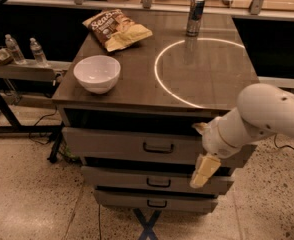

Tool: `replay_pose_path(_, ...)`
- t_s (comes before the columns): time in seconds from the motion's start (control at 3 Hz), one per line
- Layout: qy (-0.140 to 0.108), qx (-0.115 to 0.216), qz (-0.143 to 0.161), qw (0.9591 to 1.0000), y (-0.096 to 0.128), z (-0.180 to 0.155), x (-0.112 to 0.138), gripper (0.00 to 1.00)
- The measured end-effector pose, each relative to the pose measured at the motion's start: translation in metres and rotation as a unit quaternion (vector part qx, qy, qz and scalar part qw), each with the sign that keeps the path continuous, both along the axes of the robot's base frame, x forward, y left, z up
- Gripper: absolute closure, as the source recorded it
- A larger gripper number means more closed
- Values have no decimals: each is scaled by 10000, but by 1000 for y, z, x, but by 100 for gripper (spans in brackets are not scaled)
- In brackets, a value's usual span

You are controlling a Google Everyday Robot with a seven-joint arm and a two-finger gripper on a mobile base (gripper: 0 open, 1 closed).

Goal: Open top drawer

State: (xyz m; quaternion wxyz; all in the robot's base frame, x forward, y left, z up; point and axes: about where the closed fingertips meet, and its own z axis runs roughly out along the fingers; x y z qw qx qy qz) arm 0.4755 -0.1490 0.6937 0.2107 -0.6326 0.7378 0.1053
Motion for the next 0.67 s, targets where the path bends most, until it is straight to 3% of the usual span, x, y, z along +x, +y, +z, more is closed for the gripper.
replay_pose_path(0.33, 194, 20, 3, 9998, 3, -19, 5, 13)
replay_pose_path(0.67, 389, 31, -29, 9992, 2, -34, 1, 44)
